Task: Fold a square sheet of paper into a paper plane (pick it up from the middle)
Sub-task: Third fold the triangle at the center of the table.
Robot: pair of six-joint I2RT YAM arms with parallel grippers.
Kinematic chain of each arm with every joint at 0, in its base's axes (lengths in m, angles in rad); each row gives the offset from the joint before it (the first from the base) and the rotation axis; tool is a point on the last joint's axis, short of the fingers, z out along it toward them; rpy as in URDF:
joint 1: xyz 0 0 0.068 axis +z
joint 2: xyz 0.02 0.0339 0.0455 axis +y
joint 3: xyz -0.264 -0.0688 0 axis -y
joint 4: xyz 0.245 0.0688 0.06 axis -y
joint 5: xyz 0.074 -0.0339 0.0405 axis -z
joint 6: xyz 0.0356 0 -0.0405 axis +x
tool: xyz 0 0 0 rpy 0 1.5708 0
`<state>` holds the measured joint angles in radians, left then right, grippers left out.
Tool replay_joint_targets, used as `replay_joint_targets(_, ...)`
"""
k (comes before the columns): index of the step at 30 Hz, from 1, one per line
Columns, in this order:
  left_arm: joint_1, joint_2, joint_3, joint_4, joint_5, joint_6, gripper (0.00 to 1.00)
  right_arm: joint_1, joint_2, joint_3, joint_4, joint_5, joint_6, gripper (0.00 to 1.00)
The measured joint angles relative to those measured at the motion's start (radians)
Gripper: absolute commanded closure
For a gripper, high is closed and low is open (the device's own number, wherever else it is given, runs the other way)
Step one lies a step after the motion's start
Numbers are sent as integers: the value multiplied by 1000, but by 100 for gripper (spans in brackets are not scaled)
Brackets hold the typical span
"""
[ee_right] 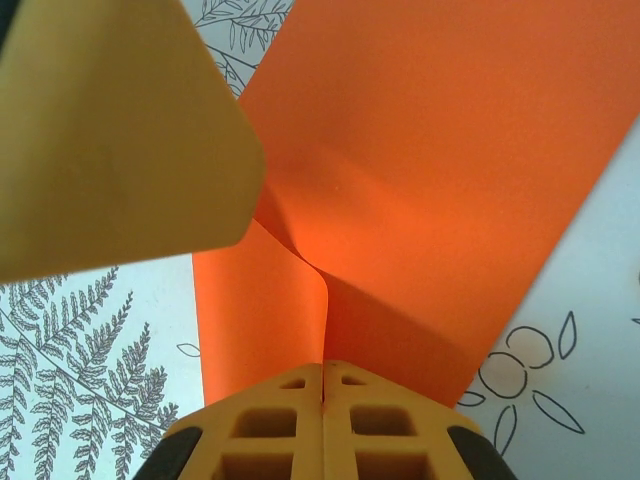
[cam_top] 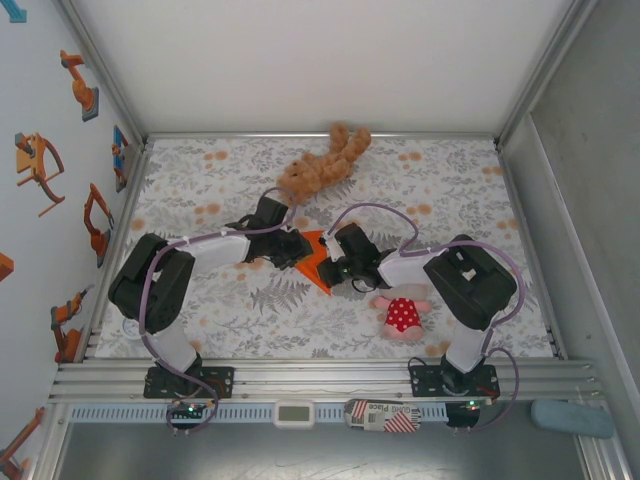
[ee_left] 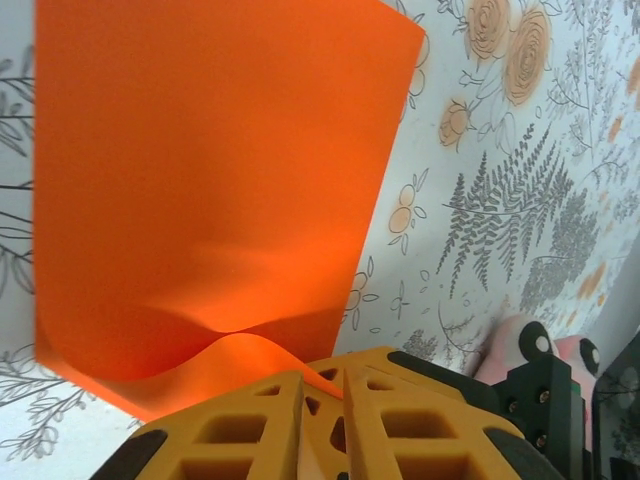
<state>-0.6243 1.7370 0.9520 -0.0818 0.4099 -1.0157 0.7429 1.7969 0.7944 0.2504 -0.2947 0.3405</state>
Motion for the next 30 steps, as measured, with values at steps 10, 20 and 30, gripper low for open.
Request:
replay_joint_targets(10,-4,34,-3,14,6,-8,83,0,0,0,0,0,0,100)
replay_joint_targets(20,-5,51,-3,6,6,-8,84,0,0,6,-13,0,0,100)
replay_joint_targets(30,-5,52,-8,2,5,-8,85,0,0,6,-14,0,0,100)
